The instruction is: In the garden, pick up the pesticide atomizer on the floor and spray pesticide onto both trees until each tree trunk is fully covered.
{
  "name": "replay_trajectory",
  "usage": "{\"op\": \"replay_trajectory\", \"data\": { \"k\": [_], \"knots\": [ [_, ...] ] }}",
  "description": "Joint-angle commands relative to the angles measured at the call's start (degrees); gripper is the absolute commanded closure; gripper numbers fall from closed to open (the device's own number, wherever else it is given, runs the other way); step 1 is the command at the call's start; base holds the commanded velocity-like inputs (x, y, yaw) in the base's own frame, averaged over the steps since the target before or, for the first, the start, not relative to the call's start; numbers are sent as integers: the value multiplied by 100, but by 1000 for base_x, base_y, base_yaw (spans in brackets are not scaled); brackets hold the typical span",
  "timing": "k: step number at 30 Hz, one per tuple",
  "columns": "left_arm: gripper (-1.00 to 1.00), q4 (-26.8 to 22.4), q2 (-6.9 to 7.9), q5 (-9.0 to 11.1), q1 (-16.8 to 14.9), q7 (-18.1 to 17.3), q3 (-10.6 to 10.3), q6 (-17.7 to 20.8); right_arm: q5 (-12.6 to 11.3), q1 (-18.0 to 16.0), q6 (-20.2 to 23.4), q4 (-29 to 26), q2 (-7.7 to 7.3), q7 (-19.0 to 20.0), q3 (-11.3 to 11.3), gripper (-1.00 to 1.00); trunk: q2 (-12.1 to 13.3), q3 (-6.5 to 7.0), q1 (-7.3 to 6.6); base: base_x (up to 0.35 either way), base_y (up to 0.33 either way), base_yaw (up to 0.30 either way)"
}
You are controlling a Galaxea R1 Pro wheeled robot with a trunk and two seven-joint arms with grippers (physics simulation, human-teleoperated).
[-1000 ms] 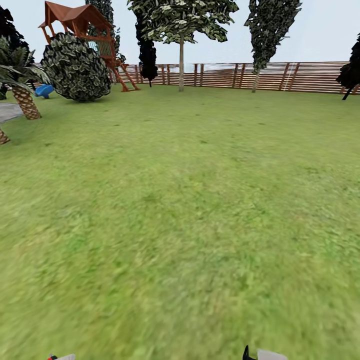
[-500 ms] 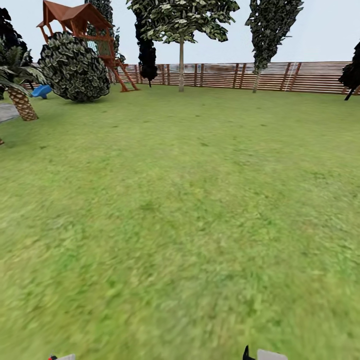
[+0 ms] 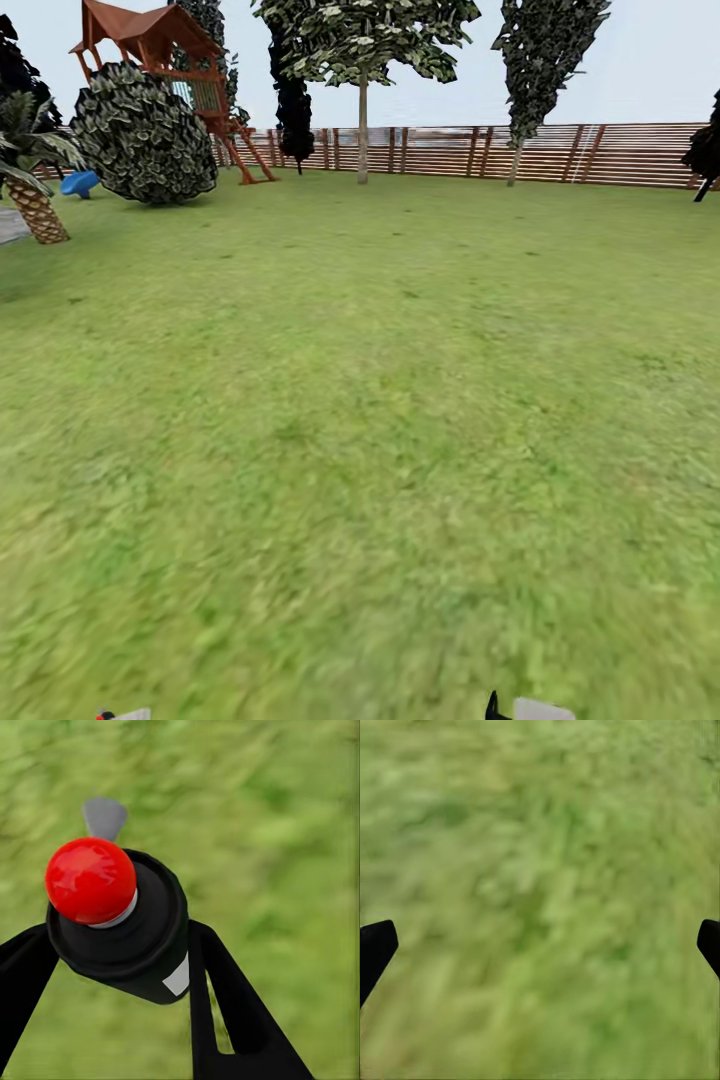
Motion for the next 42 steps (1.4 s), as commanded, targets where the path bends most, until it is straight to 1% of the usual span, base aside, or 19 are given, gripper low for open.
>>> {"op": "replay_trajectory", "data": {
  "k": [1,42],
  "knots": [
    [100,-1,0,1,0,0,1,-1,0,0,0,0,0,0,0,-100,0,0,0,338,0,0],
    [100,-1,0,3,0,0,1,4,0,0,-1,0,0,0,0,-100,0,0,0,338,0,0]
  ]
}}
